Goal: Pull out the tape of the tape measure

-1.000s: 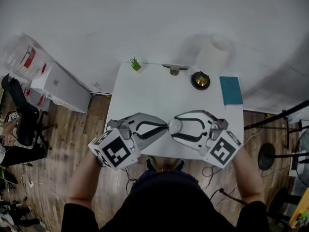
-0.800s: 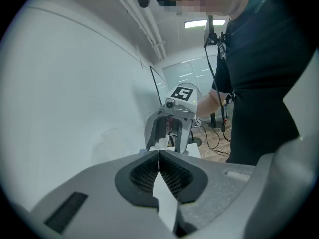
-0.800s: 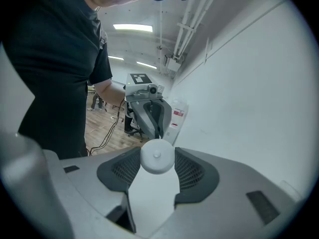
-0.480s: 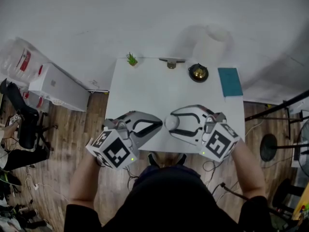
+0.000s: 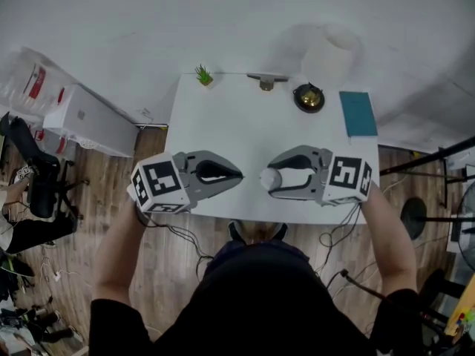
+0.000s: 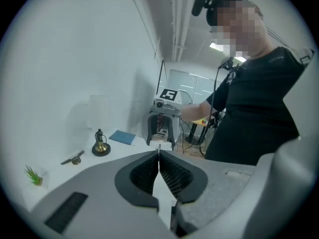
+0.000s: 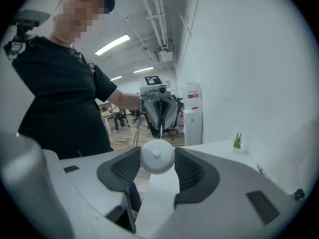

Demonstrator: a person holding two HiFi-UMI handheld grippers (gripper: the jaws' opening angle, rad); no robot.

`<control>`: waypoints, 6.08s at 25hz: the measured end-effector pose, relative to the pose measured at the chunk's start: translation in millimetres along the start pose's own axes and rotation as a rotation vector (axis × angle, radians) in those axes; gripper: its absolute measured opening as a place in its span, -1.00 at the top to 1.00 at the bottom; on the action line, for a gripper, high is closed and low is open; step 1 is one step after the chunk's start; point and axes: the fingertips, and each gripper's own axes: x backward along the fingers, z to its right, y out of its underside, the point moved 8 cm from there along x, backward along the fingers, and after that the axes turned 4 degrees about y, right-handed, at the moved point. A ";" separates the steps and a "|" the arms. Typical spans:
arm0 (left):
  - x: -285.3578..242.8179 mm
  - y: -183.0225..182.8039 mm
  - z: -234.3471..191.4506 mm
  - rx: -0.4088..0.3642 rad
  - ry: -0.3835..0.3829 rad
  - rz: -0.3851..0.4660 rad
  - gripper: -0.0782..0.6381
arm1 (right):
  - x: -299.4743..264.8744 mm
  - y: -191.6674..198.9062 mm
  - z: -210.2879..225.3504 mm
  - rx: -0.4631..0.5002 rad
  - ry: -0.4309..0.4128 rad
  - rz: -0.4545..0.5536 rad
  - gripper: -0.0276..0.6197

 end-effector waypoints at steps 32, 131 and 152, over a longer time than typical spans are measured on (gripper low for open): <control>56.0 76.3 -42.1 0.320 -0.017 -0.061 0.76 | 5.2 73.3 38.9 -0.115 -0.089 -0.193 0.23; 94.6 98.8 -38.6 0.313 -0.186 -0.086 0.76 | 50.7 124.3 32.6 -0.192 0.061 -0.324 0.23; 6.4 175.4 -43.9 0.219 -0.523 -0.195 0.76 | 27.7 172.4 64.9 -0.123 0.318 -0.494 0.23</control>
